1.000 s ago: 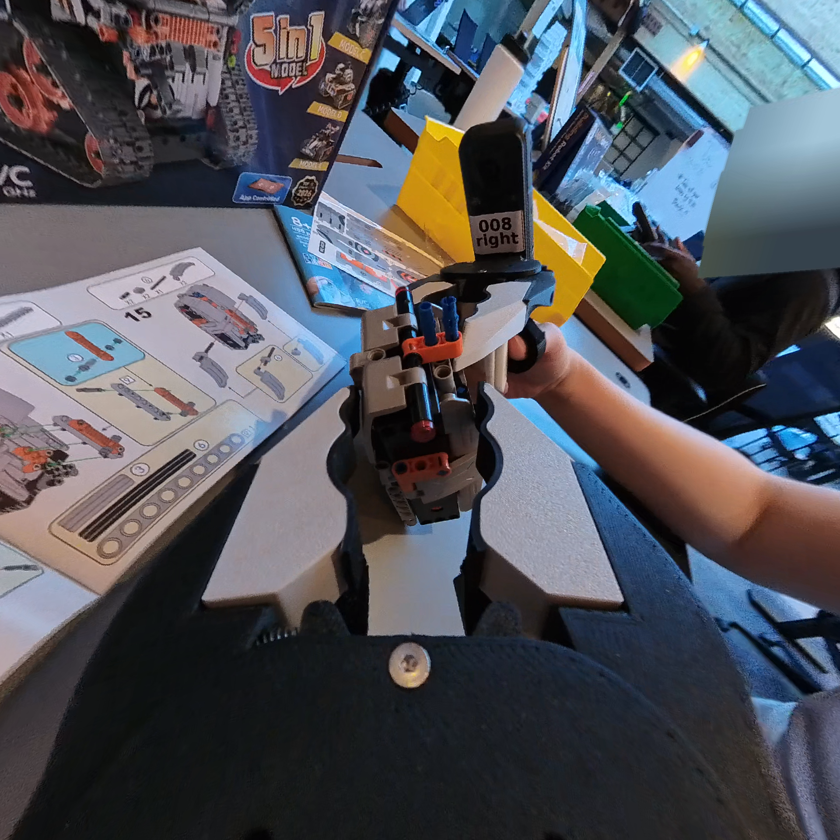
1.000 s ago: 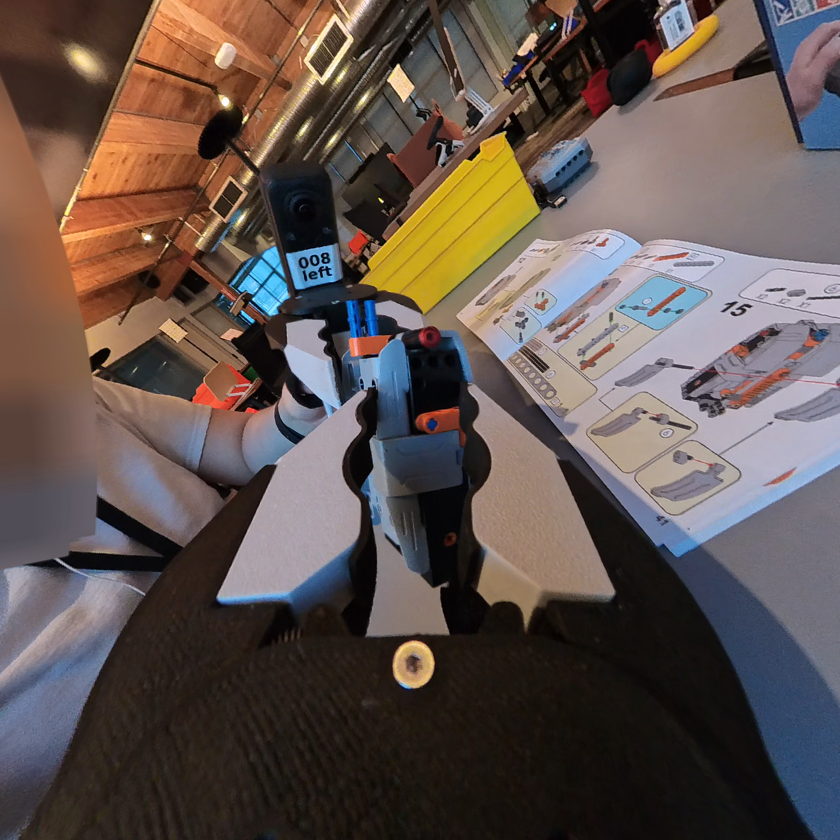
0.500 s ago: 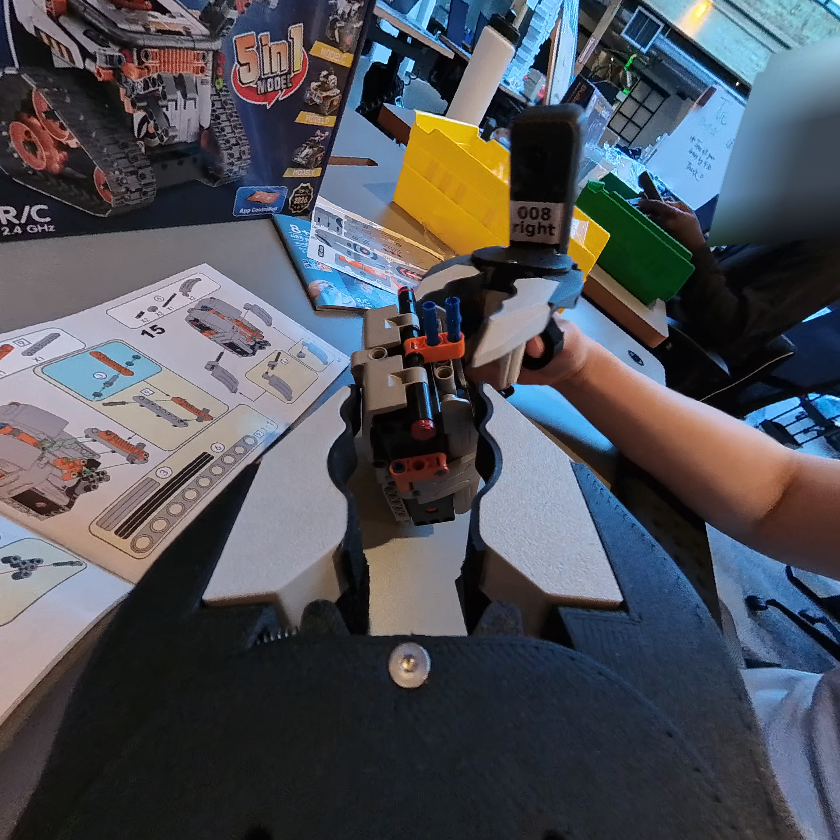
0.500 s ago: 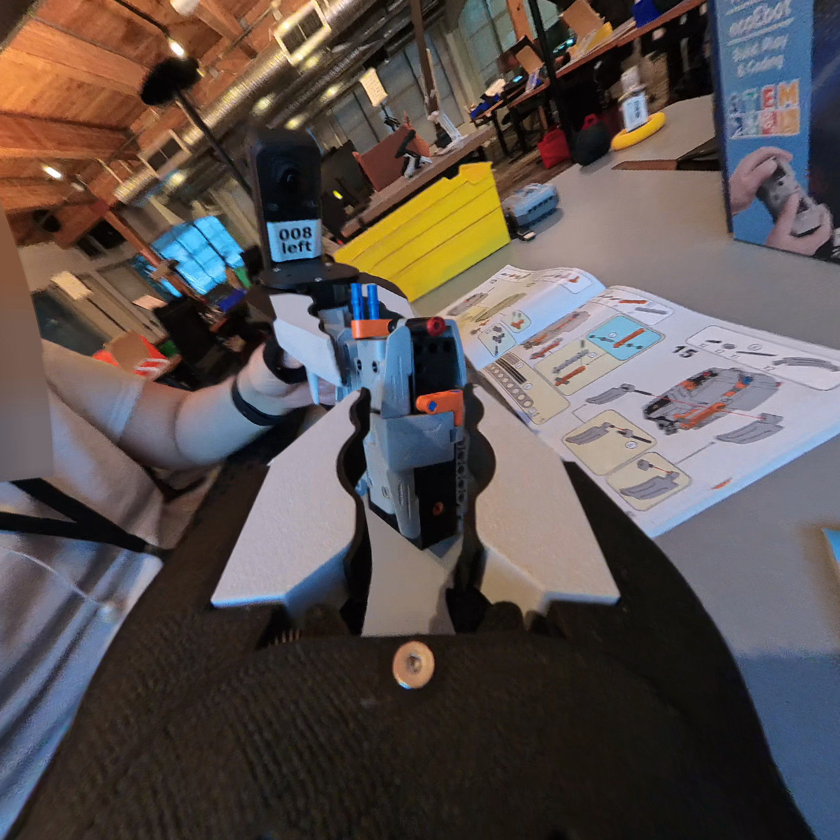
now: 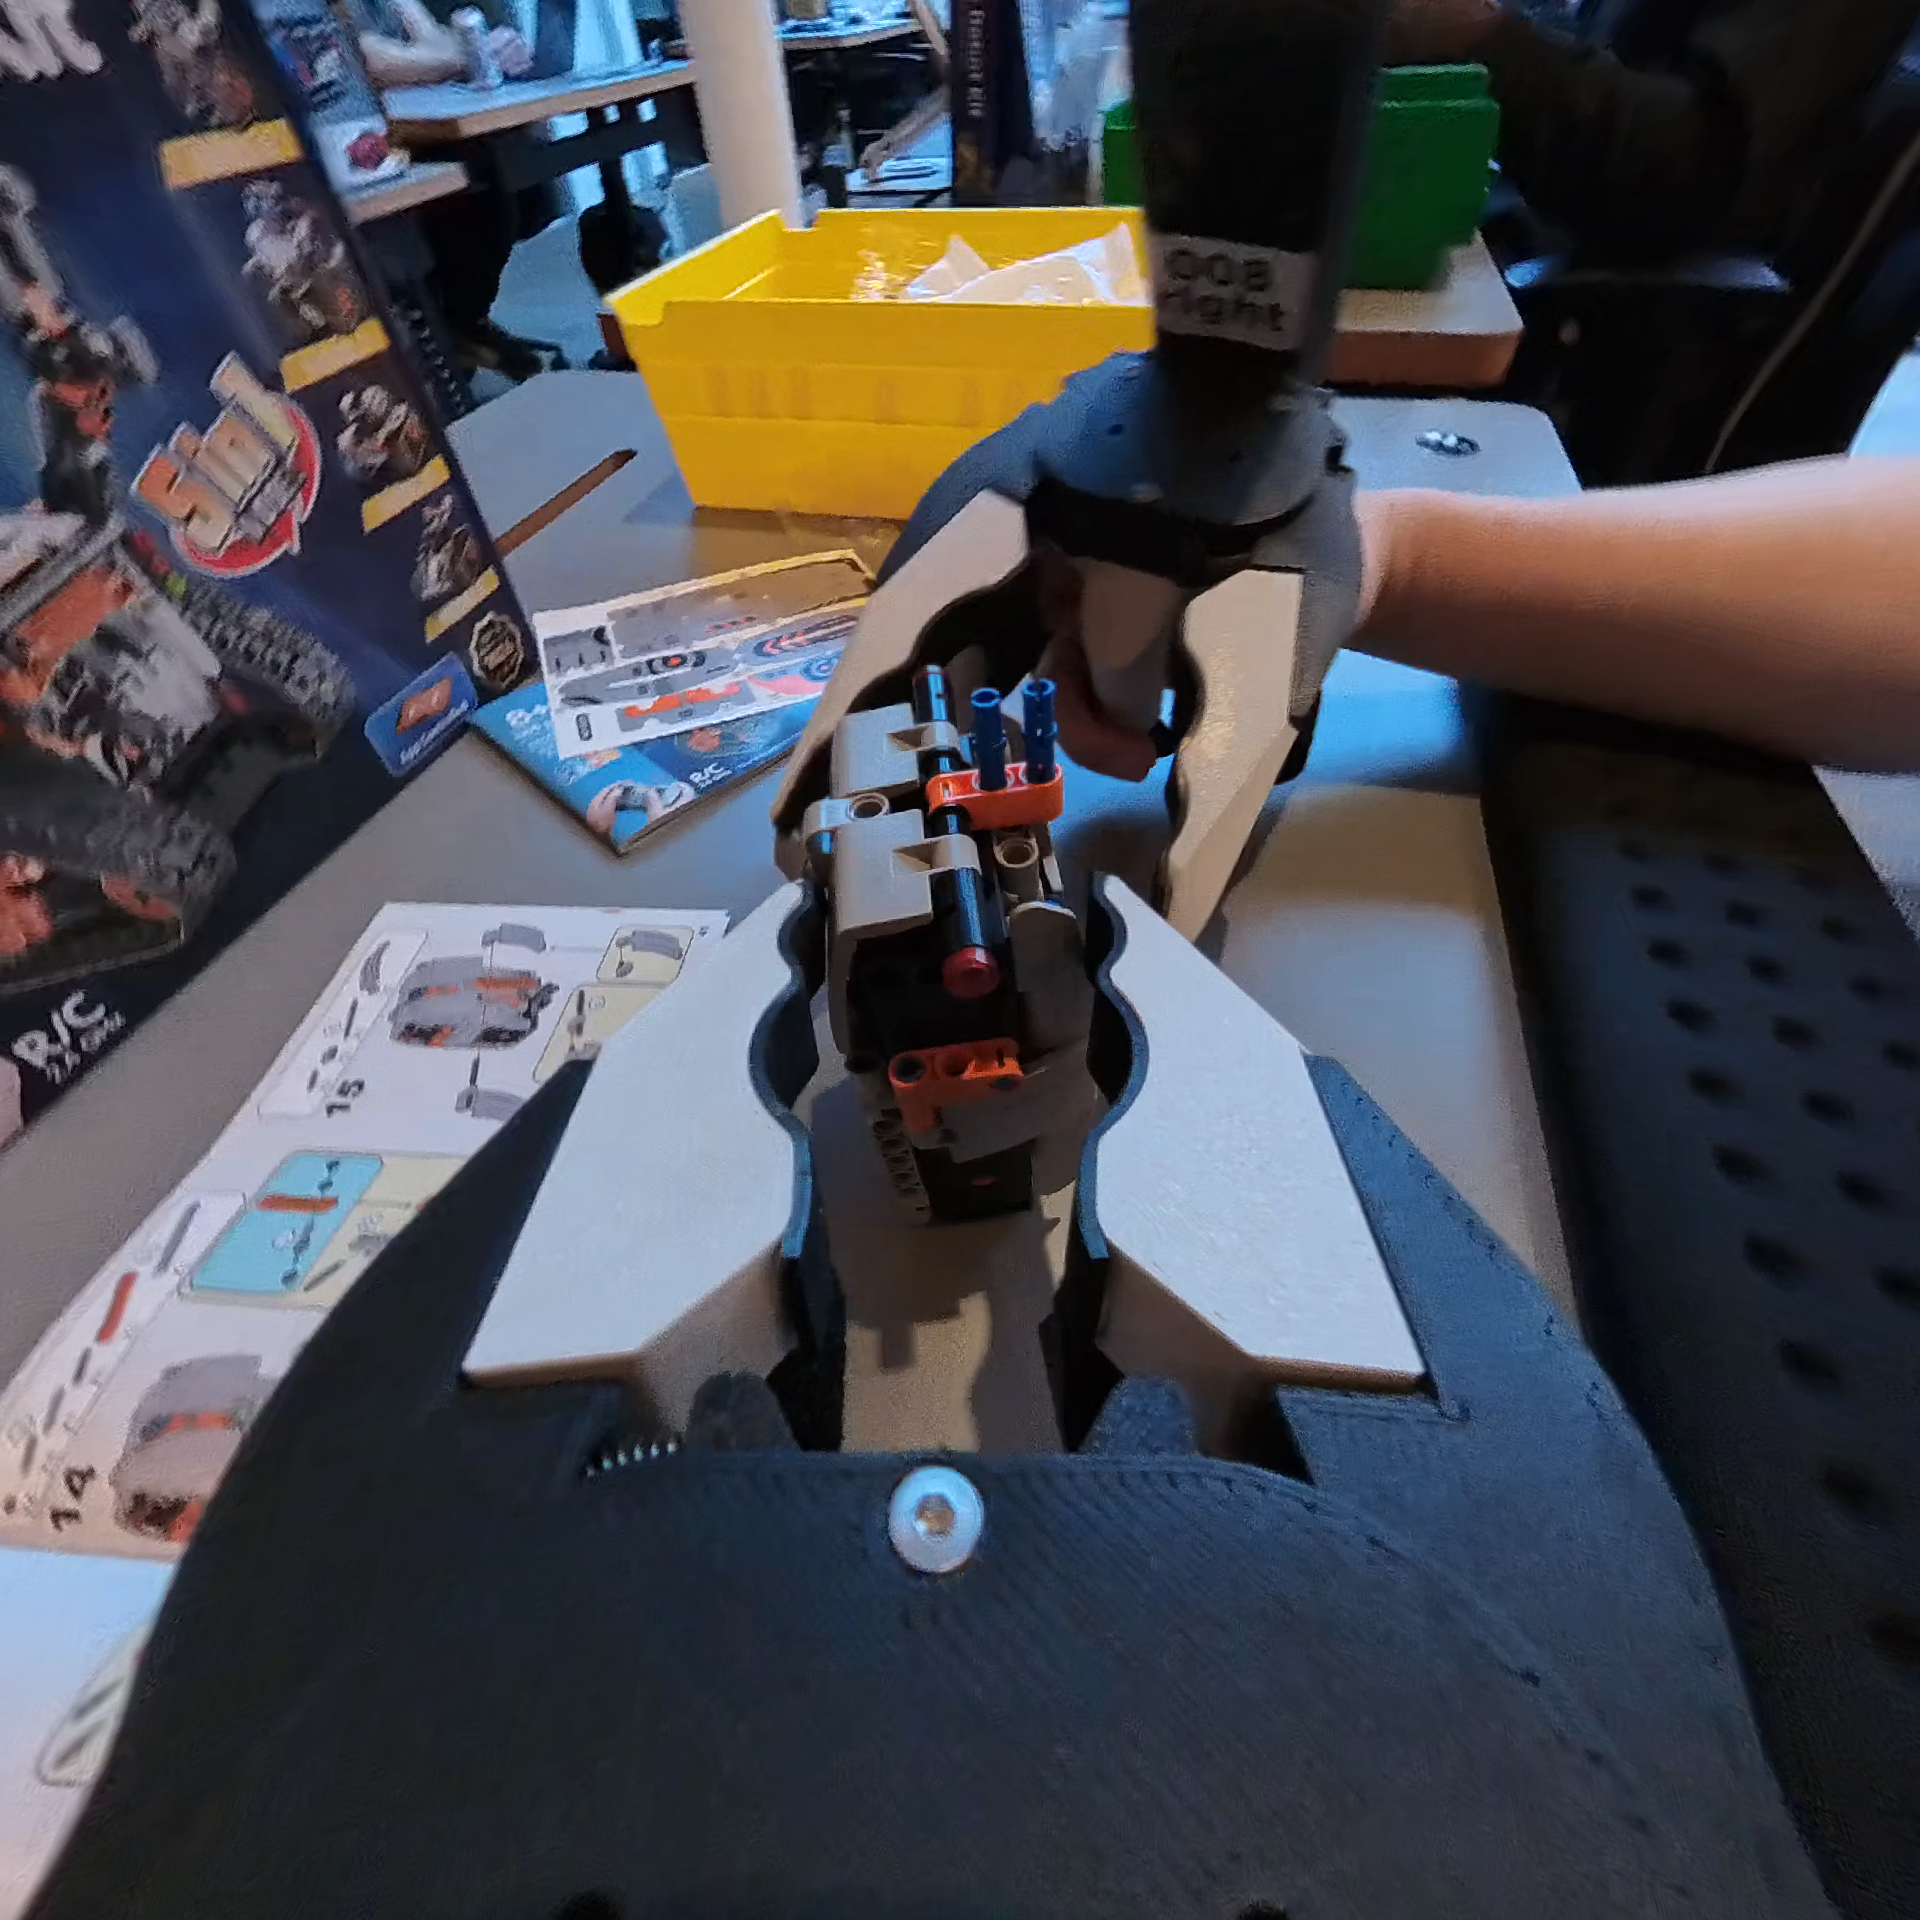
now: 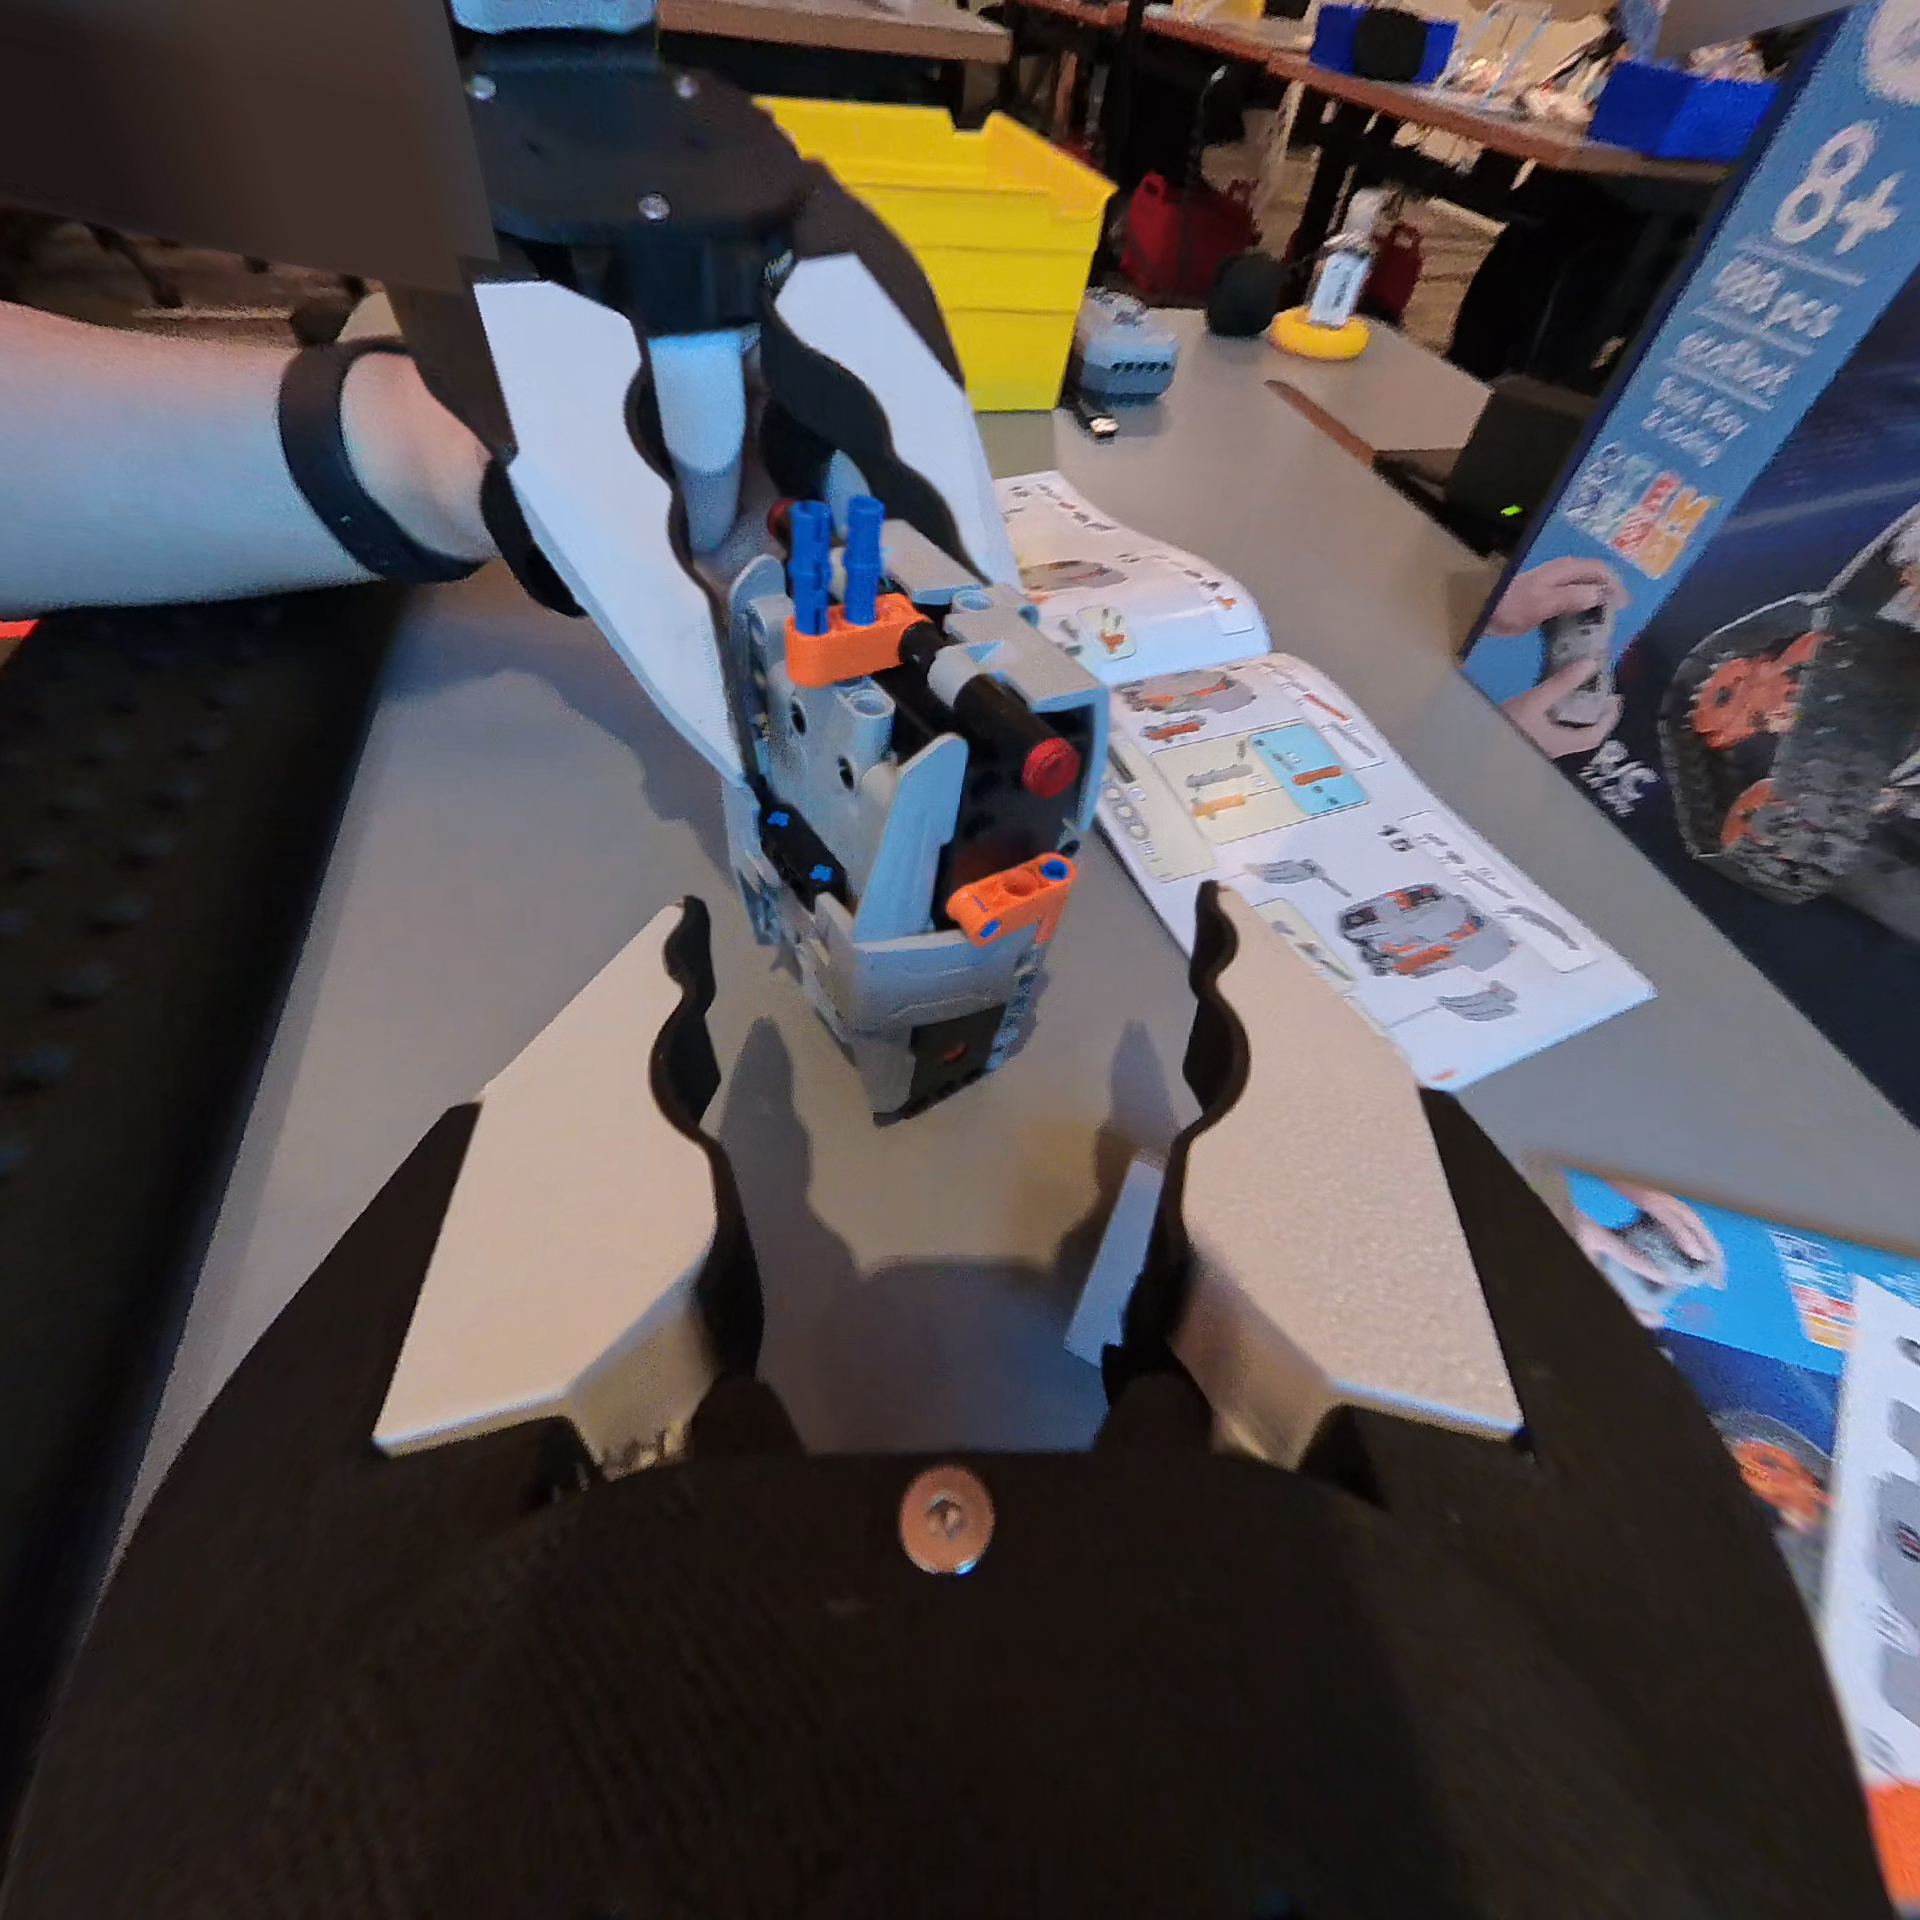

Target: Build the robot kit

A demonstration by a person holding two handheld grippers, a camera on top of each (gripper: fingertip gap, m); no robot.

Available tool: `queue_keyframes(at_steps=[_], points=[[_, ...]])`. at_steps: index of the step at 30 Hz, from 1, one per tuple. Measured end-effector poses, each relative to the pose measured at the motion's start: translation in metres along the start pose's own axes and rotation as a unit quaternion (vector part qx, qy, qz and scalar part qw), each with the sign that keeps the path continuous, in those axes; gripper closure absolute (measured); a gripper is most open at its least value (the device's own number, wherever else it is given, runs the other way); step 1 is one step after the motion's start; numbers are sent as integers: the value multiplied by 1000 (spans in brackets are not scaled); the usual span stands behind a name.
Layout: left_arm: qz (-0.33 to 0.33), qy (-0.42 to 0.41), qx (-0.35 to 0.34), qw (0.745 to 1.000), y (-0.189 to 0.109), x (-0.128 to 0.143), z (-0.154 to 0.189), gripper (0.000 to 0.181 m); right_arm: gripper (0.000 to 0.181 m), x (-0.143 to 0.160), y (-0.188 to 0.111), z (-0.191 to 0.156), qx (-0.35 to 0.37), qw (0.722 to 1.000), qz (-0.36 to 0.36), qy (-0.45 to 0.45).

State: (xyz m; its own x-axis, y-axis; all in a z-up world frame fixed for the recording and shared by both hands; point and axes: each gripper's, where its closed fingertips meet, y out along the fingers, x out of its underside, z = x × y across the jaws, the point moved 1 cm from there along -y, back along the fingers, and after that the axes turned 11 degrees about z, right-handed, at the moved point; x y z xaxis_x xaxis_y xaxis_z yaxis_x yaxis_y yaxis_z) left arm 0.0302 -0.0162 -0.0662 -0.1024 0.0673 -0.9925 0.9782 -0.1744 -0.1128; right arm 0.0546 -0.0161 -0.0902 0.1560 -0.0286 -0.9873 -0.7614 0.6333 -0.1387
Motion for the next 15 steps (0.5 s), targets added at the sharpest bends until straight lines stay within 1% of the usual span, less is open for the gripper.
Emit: queue_keyframes(at_steps=[2,3,4,8,10,12,15], points=[[7,15,15,1000,1,0,4,132,89,7,7,-5,-21,1000,-11,17],[11,15,21,1000,1,0,5,132,96,11,10,-9,-37,999,-16,26],[13,15,26,999,0,0,5,132,108,13,12,-14,-55,998,-20,36],[20,-1,38,999,-3,1,6,133,123,13,14,-11,-53,997,-13,59],[21,-4,33,999,-4,2,4,133,124,13,13,-10,-52,997,-15,63],[22,-9,22,999,-7,0,1,128,124,14,11,-9,-46,997,-19,55],[42,-32,1,999,-23,-9,-6,127,125,14,5,-5,-35,998,-31,37]])
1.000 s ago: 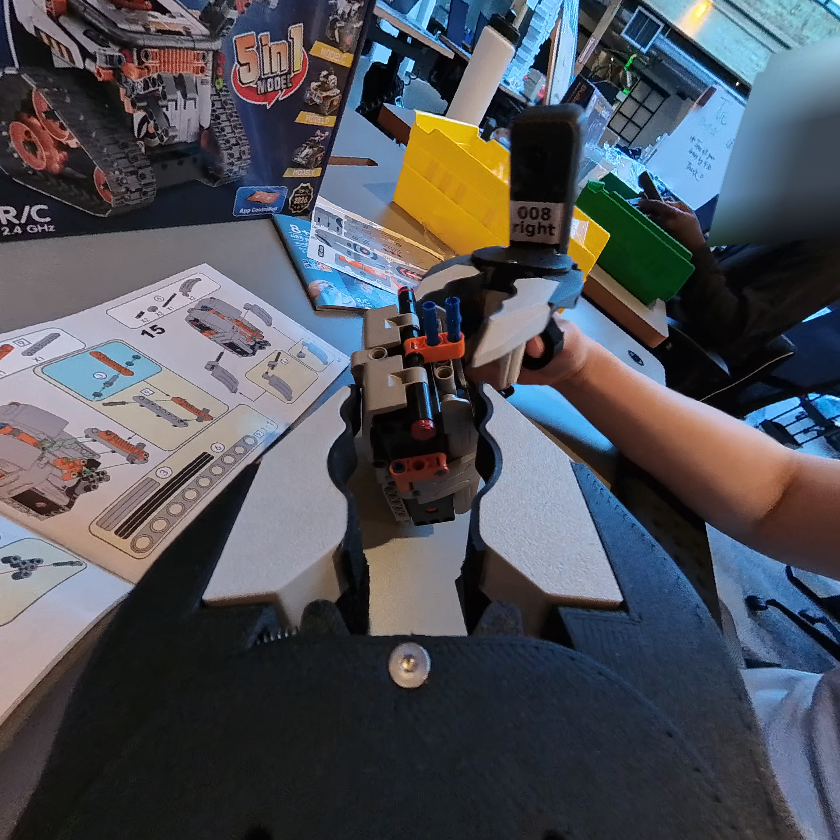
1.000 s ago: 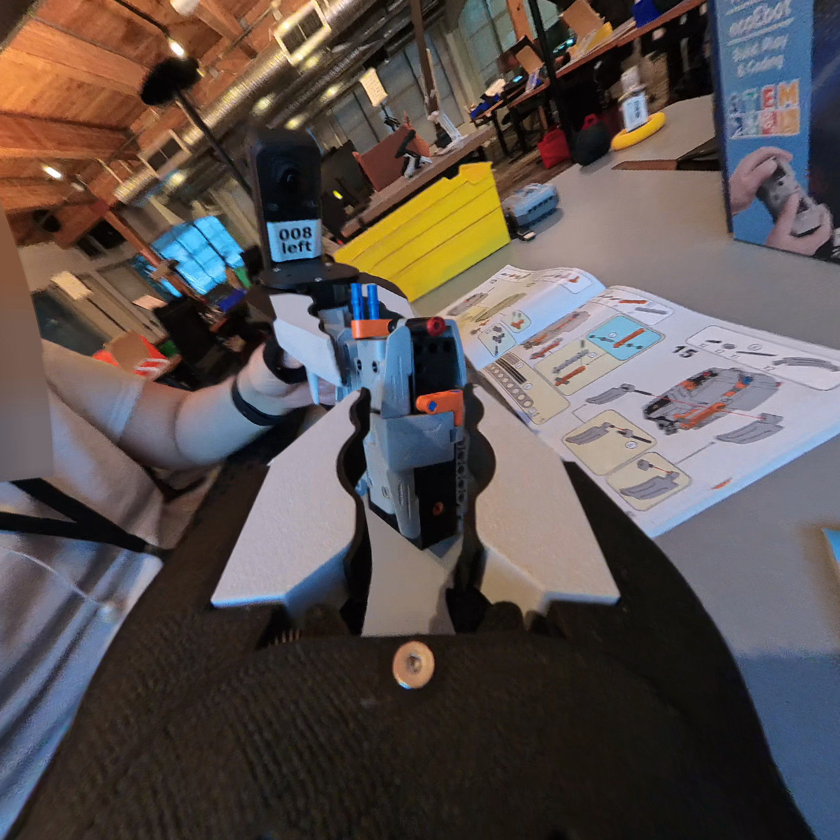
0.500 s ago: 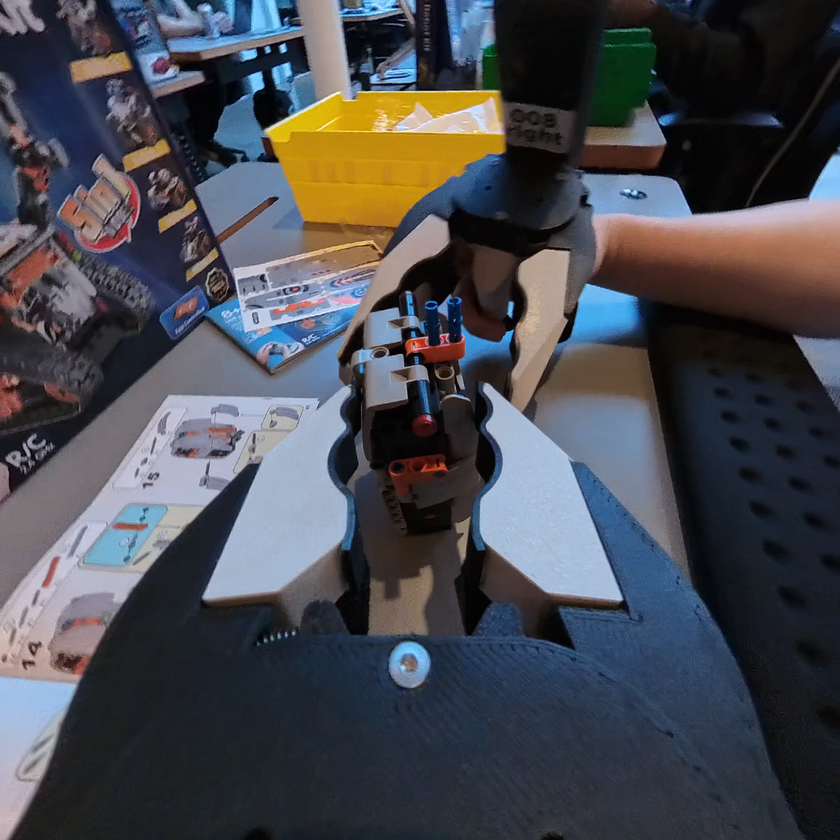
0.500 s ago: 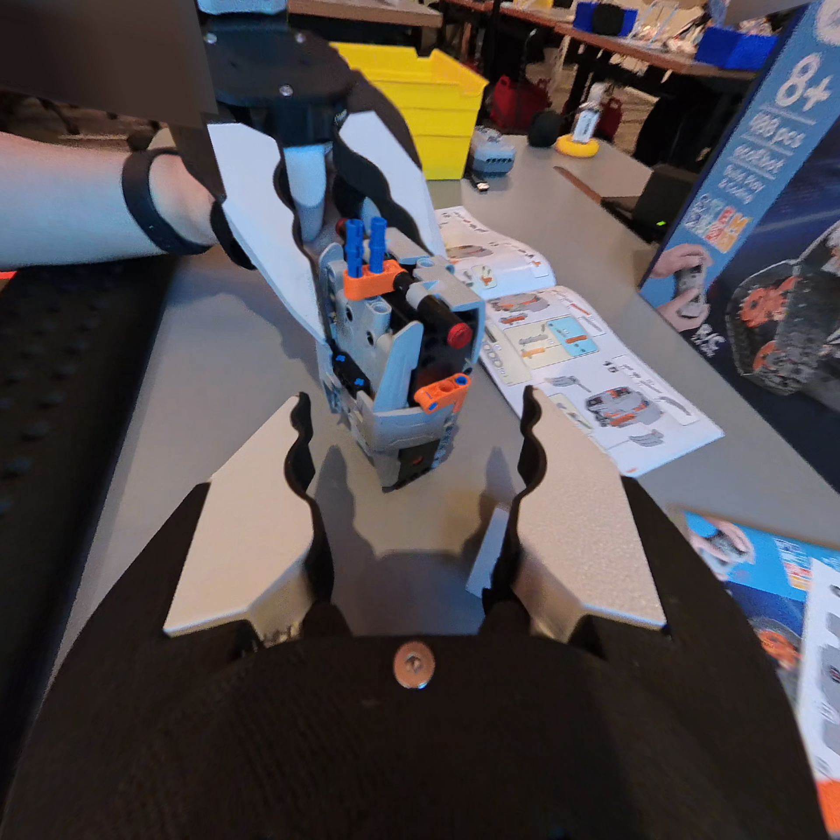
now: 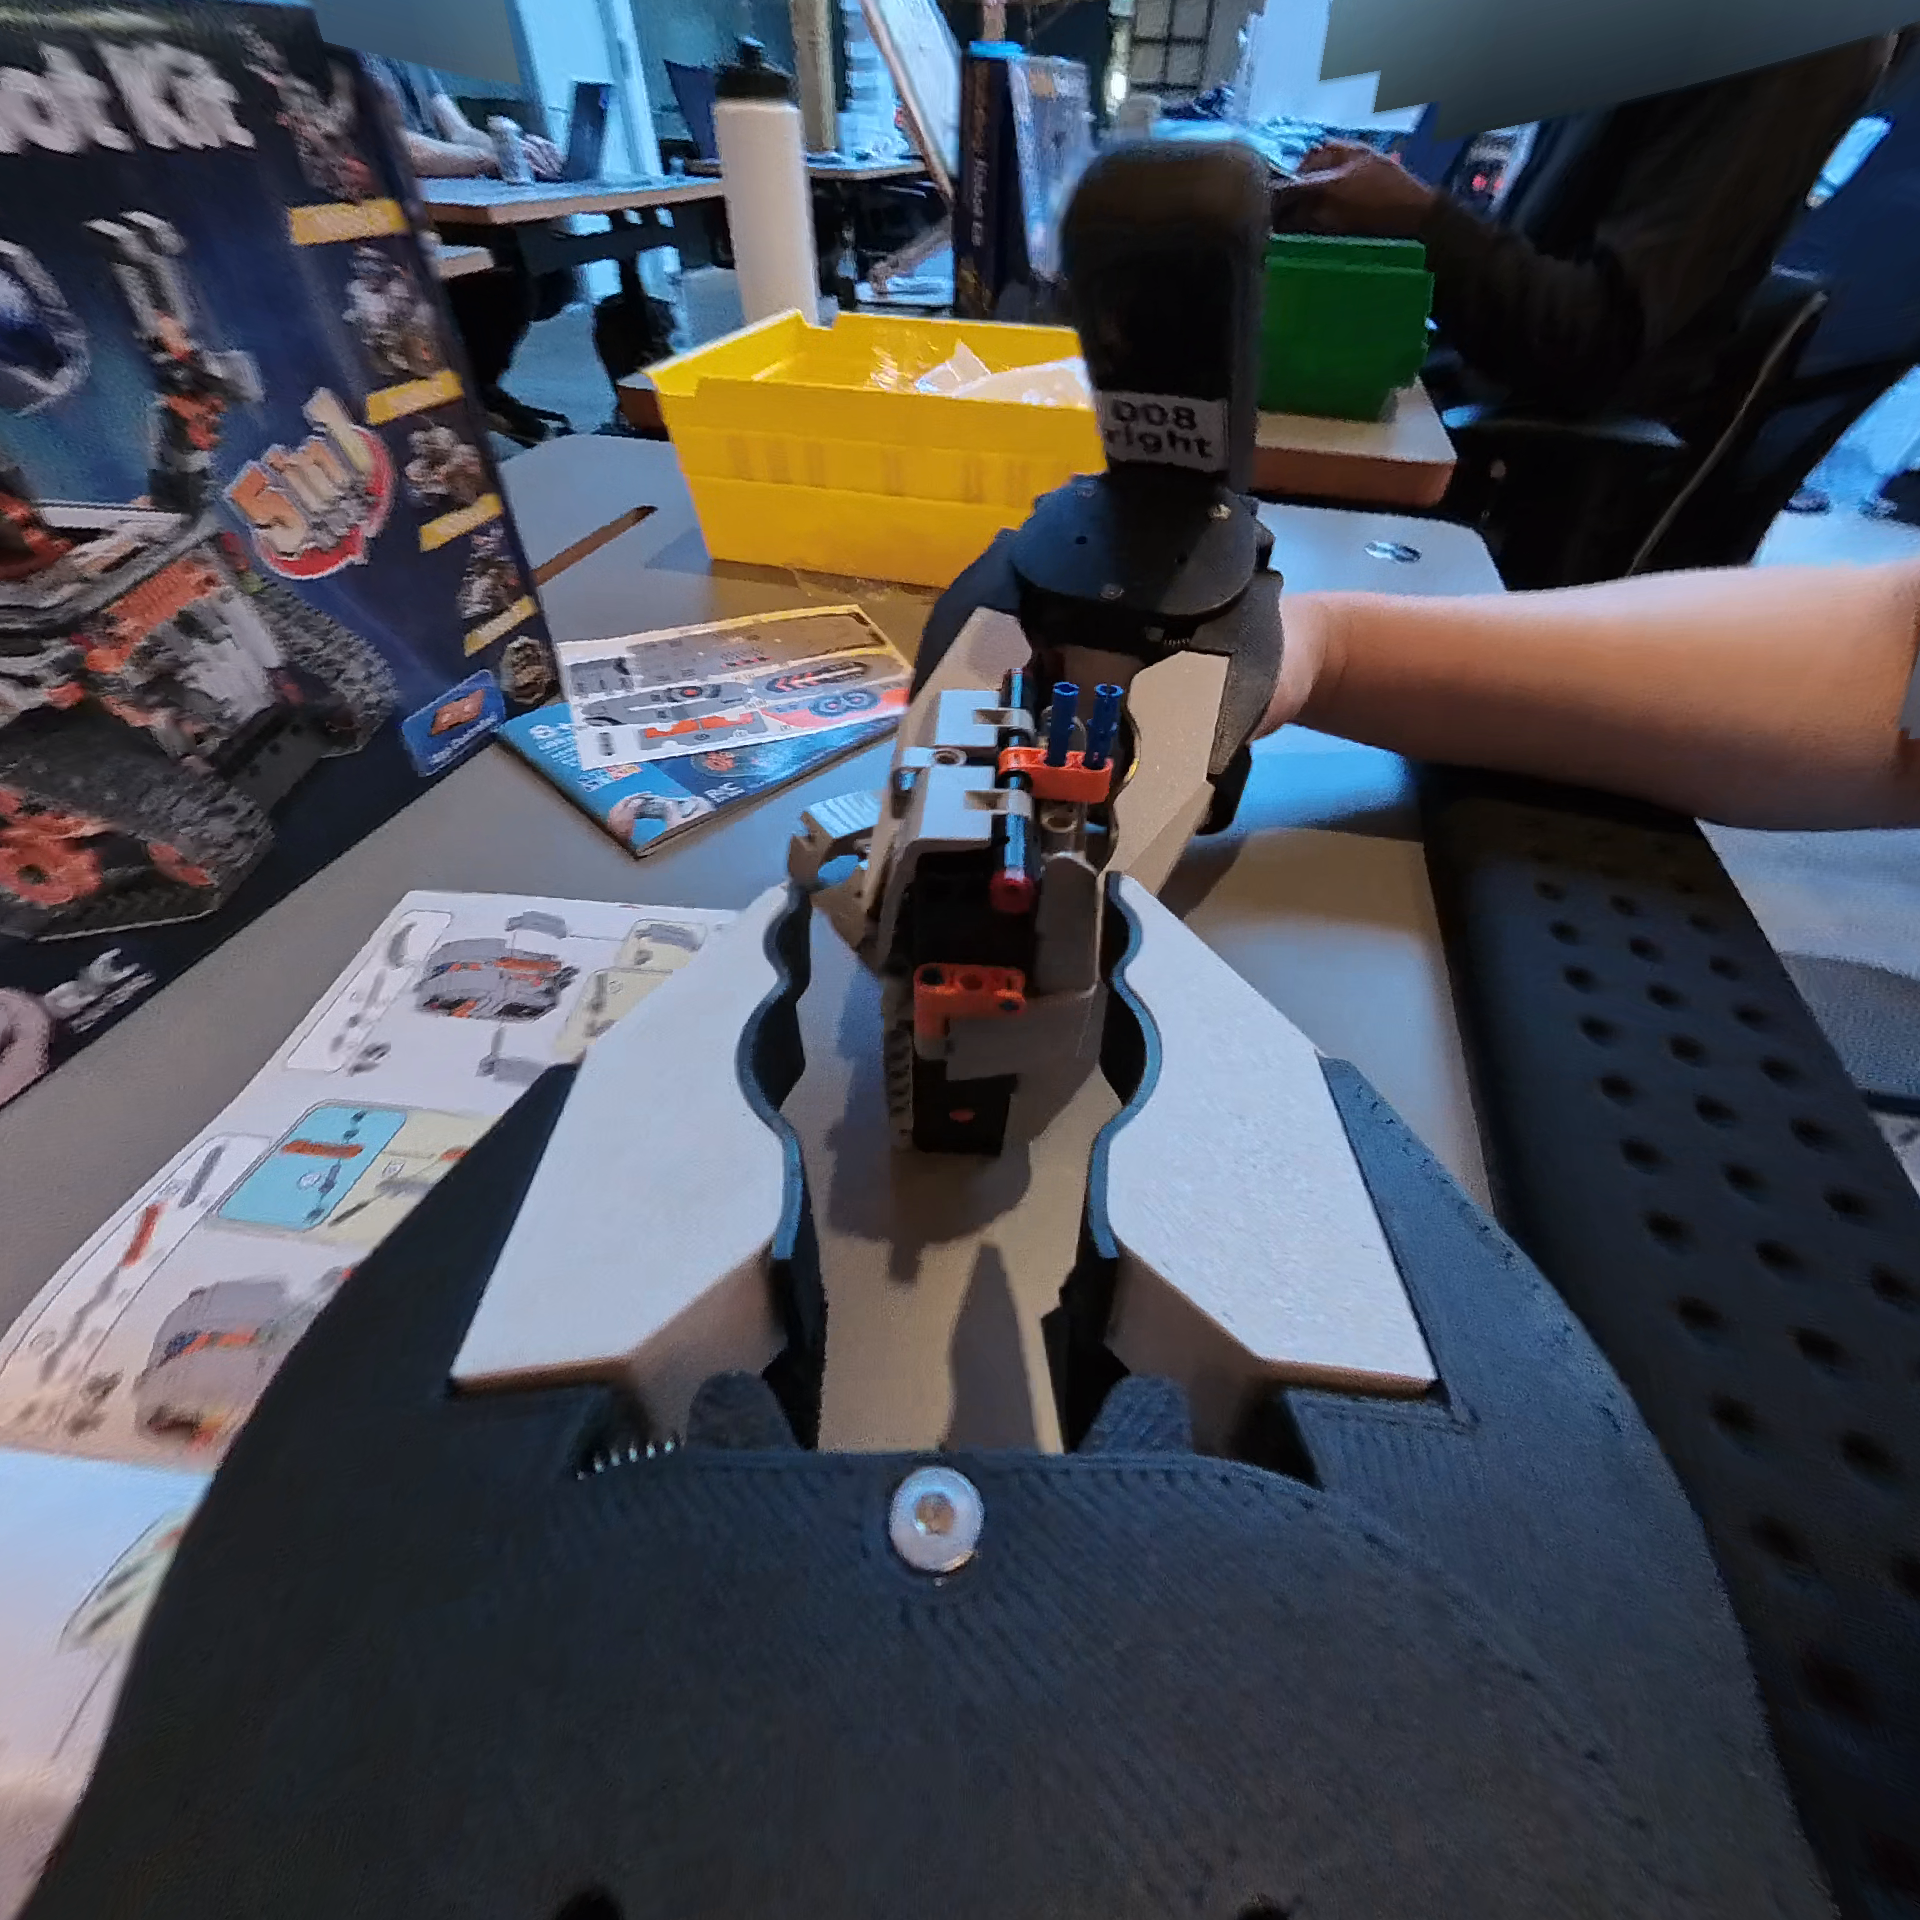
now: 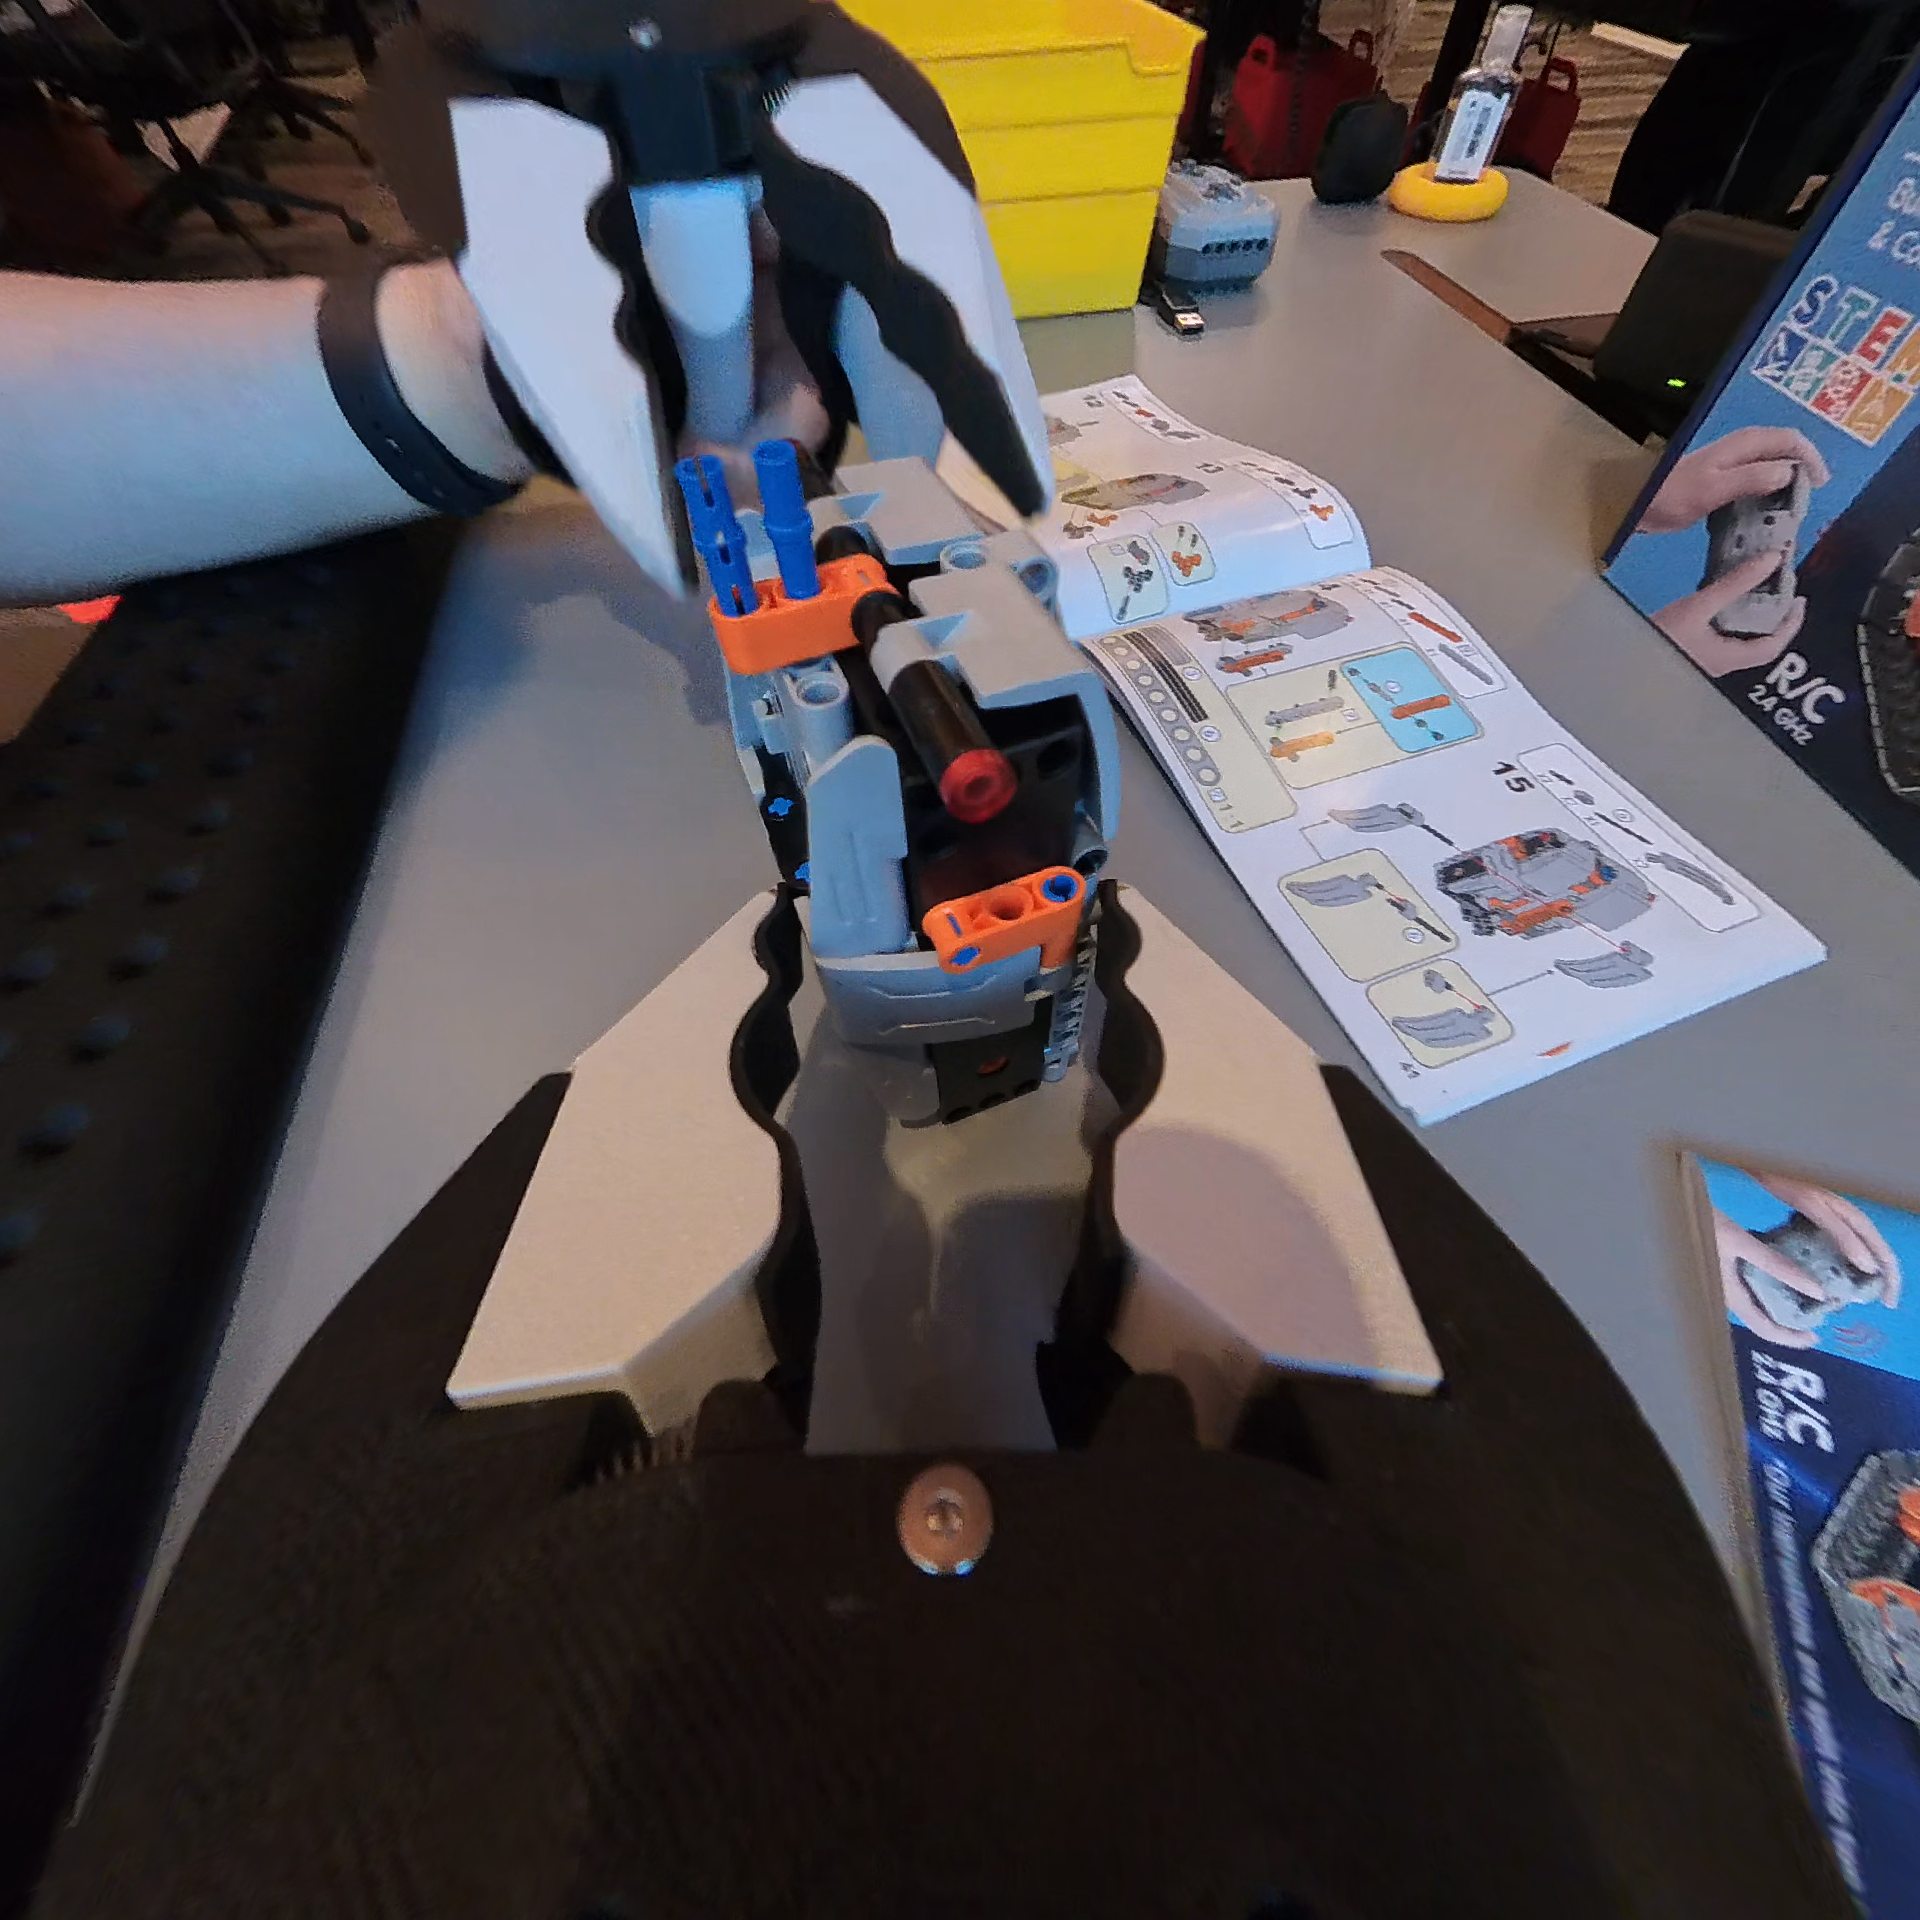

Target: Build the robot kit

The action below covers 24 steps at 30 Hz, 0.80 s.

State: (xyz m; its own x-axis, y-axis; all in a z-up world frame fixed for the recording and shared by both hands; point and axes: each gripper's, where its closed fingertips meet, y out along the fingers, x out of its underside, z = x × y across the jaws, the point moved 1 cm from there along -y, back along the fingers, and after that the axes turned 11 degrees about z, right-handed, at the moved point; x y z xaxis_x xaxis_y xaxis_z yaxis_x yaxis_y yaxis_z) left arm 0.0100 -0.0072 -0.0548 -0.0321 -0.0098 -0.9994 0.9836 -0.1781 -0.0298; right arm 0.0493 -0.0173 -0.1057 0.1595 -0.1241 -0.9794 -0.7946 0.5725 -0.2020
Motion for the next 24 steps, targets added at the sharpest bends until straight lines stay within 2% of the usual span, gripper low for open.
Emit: queue_keyframes(at_steps=[2,4,5,7,8,10,12,16,18,19,21,22,23,24], points=[[3,5,-60,998,-20,-6,-16,128,125,0,-6,5,15,1000,-7,-15],[-18,0,-166,986,-53,0,-45,127,126,1,-12,12,30,999,-12,-23],[-33,-14,-229,973,-74,7,-60,127,126,1,-15,16,37,999,-13,-22],[-69,-61,-354,931,-122,28,-87,128,125,2,-19,22,46,999,-14,-17],[-75,-89,-395,911,-141,36,-93,128,125,3,-21,24,48,999,-15,-15],[-62,-148,-432,887,-163,47,-96,128,121,2,-24,28,58,998,-13,-19],[-53,-177,-439,879,-174,53,-95,131,105,0,-28,32,74,997,-12,-24],[-92,-157,-447,876,-193,57,-93,132,91,-22,-47,32,95,995,23,-25],[-105,-162,-435,880,-194,57,-84,133,94,-54,-66,35,150,986,56,-55],[-110,-164,-428,882,-194,56,-78,134,97,-82,-74,25,171,978,83,-84],[-120,-166,-432,878,-200,55,-64,137,125,-153,-76,-13,203,953,161,-155],[-120,-169,-440,874,-206,54,-58,137,140,-184,-65,-32,202,946,195,-165],[-116,-175,-448,869,-211,52,-52,138,151,-203,-43,-49,181,949,212,-148],[-109,-184,-455,865,-217,51,-46,139,146,-212,-12,-61,147,960,207,-115]])
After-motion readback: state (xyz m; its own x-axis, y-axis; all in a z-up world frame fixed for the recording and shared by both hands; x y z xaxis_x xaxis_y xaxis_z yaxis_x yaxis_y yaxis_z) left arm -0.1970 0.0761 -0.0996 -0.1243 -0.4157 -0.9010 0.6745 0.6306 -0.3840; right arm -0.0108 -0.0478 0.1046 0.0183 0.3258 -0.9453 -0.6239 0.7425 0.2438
